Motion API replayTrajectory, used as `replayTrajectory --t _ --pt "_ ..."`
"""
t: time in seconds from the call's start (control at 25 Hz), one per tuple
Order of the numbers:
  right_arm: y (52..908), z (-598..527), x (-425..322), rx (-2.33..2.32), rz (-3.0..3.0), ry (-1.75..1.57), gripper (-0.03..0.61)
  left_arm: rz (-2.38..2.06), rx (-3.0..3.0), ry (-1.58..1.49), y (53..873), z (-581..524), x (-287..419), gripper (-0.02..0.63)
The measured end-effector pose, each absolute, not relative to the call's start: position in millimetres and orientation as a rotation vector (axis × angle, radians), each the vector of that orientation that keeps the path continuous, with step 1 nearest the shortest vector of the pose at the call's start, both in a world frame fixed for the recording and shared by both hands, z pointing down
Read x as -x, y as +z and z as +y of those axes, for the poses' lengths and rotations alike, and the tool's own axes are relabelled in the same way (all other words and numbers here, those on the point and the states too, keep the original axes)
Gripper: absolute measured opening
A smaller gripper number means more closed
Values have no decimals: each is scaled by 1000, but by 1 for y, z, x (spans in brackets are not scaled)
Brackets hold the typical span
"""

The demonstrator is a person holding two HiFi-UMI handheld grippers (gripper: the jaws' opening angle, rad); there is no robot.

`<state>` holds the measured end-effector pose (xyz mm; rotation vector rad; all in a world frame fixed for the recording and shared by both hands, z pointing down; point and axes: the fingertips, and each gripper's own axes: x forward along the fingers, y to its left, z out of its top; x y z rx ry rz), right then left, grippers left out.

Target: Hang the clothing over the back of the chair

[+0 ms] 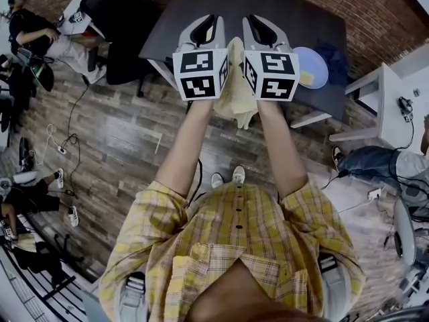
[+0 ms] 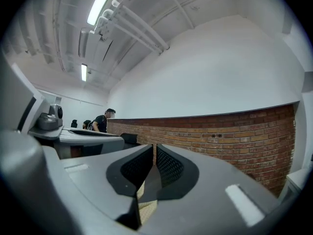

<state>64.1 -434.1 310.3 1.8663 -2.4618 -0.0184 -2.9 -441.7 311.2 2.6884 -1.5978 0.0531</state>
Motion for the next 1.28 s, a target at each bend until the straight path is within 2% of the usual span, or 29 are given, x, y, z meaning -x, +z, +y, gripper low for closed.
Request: replayTrajectory --t 0.2,1.28 --pt "304 -410 -64 -1861 -2465 -31 6 -1582 -2700 33 306 -416 3 3" --pt "296 -266 -40 -1821 -2595 -100 6 -1580 -2735 -72 297 -270 23 2"
